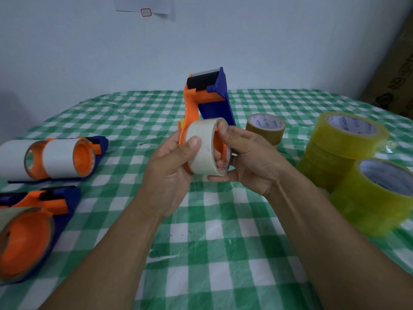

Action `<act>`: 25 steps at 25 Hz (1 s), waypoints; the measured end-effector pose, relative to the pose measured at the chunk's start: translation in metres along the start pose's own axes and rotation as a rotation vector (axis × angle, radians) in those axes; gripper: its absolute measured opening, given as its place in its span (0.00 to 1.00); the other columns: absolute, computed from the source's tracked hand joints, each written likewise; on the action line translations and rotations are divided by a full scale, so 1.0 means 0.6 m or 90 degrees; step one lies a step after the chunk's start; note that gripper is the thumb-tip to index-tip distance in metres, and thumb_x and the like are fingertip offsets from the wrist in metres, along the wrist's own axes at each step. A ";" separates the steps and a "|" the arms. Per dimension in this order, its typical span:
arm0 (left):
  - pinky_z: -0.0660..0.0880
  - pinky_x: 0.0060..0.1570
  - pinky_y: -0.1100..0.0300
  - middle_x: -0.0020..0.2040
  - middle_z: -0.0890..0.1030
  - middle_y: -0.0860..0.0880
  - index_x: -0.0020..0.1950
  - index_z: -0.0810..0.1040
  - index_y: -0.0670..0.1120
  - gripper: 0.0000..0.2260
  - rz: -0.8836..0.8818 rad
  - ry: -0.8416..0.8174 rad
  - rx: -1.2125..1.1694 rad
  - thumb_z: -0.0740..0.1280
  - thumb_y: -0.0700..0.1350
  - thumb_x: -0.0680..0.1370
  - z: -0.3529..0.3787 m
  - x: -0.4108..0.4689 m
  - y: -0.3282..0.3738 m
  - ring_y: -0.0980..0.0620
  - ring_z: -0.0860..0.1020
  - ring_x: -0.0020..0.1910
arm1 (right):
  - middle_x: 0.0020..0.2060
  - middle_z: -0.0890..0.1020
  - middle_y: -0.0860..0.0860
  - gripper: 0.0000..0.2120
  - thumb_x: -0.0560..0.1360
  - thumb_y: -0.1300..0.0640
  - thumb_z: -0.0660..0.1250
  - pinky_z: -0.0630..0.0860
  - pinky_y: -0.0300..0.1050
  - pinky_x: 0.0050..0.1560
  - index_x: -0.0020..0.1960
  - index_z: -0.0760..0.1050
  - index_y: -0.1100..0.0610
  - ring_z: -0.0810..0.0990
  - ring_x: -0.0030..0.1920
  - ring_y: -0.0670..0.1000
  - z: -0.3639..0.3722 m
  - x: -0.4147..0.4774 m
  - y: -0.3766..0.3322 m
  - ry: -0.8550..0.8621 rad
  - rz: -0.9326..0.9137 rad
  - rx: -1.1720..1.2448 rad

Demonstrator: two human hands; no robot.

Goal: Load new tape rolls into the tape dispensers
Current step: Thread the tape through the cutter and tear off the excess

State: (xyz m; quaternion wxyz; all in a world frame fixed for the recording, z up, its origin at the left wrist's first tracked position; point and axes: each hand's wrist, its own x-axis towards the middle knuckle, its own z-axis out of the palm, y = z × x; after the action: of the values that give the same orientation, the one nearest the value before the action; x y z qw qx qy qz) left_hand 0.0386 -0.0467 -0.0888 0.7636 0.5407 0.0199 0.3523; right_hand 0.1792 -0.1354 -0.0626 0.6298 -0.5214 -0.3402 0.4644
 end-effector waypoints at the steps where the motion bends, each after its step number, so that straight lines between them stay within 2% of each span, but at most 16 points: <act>1: 0.81 0.47 0.55 0.44 0.85 0.44 0.67 0.73 0.37 0.17 -0.001 0.002 0.000 0.61 0.43 0.80 0.001 0.000 0.000 0.48 0.83 0.44 | 0.37 0.84 0.50 0.23 0.72 0.44 0.70 0.85 0.56 0.40 0.59 0.80 0.59 0.85 0.39 0.50 0.001 0.000 0.001 0.004 -0.004 -0.002; 5: 0.80 0.49 0.53 0.45 0.84 0.43 0.69 0.71 0.34 0.19 0.003 0.024 0.009 0.60 0.42 0.81 0.001 0.003 0.002 0.46 0.82 0.45 | 0.38 0.85 0.50 0.21 0.76 0.44 0.69 0.84 0.61 0.46 0.60 0.80 0.58 0.85 0.39 0.50 0.003 -0.001 0.003 0.007 -0.017 -0.014; 7: 0.80 0.49 0.52 0.46 0.84 0.43 0.69 0.71 0.33 0.20 0.010 0.038 0.024 0.61 0.42 0.80 -0.001 0.004 0.005 0.46 0.81 0.45 | 0.46 0.86 0.54 0.25 0.73 0.39 0.69 0.83 0.62 0.50 0.61 0.80 0.56 0.86 0.48 0.56 0.003 -0.003 0.000 -0.022 -0.005 -0.011; 9: 0.80 0.53 0.49 0.51 0.84 0.40 0.67 0.74 0.36 0.19 0.009 0.052 0.051 0.63 0.43 0.79 -0.003 0.004 0.003 0.43 0.82 0.49 | 0.53 0.83 0.58 0.31 0.68 0.37 0.71 0.83 0.61 0.49 0.64 0.77 0.56 0.84 0.56 0.63 0.012 -0.007 -0.002 -0.038 -0.006 -0.044; 11: 0.79 0.58 0.48 0.59 0.82 0.39 0.67 0.75 0.39 0.18 0.001 0.067 0.068 0.62 0.46 0.80 -0.001 0.002 0.003 0.41 0.81 0.58 | 0.56 0.82 0.56 0.31 0.67 0.42 0.76 0.84 0.60 0.46 0.64 0.74 0.54 0.85 0.54 0.60 0.025 -0.009 0.002 0.000 -0.029 -0.125; 13: 0.79 0.59 0.48 0.61 0.82 0.39 0.66 0.76 0.38 0.20 -0.017 0.113 0.068 0.58 0.52 0.83 0.008 0.003 0.002 0.41 0.81 0.61 | 0.57 0.81 0.52 0.26 0.70 0.48 0.79 0.85 0.57 0.43 0.63 0.72 0.52 0.86 0.51 0.54 0.036 -0.011 0.007 0.048 -0.055 -0.172; 14: 0.80 0.56 0.48 0.58 0.83 0.40 0.63 0.78 0.39 0.21 -0.021 0.161 0.063 0.56 0.53 0.83 0.012 0.004 0.002 0.43 0.82 0.58 | 0.56 0.80 0.51 0.25 0.70 0.51 0.79 0.85 0.55 0.42 0.62 0.72 0.51 0.86 0.50 0.52 0.041 -0.012 0.009 0.059 -0.074 -0.187; 17: 0.81 0.43 0.52 0.44 0.85 0.45 0.51 0.82 0.42 0.16 -0.009 0.283 0.065 0.58 0.49 0.85 0.017 0.013 0.001 0.49 0.84 0.44 | 0.55 0.79 0.48 0.26 0.68 0.51 0.80 0.85 0.48 0.39 0.61 0.71 0.51 0.83 0.50 0.49 0.045 -0.010 0.019 0.081 -0.169 -0.259; 19: 0.81 0.40 0.54 0.42 0.84 0.45 0.49 0.82 0.42 0.14 0.001 0.308 0.073 0.60 0.48 0.84 0.019 0.017 0.004 0.50 0.83 0.41 | 0.55 0.79 0.47 0.30 0.66 0.49 0.82 0.83 0.50 0.47 0.62 0.70 0.50 0.81 0.53 0.48 0.042 -0.005 0.023 0.084 -0.248 -0.351; 22: 0.80 0.40 0.53 0.40 0.84 0.46 0.47 0.82 0.44 0.14 0.003 0.333 0.076 0.61 0.48 0.84 0.022 0.017 0.011 0.50 0.83 0.39 | 0.62 0.74 0.49 0.40 0.63 0.48 0.82 0.76 0.50 0.61 0.69 0.66 0.50 0.75 0.61 0.50 0.030 -0.001 0.027 0.037 -0.343 -0.512; 25: 0.80 0.45 0.50 0.43 0.84 0.45 0.47 0.82 0.45 0.14 0.003 0.330 0.089 0.61 0.48 0.84 0.025 0.015 0.014 0.49 0.83 0.42 | 0.65 0.70 0.47 0.43 0.65 0.51 0.83 0.73 0.42 0.64 0.72 0.63 0.49 0.71 0.65 0.45 0.020 -0.006 0.021 -0.007 -0.360 -0.542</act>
State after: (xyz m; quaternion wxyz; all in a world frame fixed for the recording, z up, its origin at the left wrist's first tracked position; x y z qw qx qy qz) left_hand 0.0471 -0.0525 -0.0726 0.6933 0.4839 0.2378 0.4782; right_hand 0.1641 -0.1342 -0.0717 0.4608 -0.6171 -0.6302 0.0988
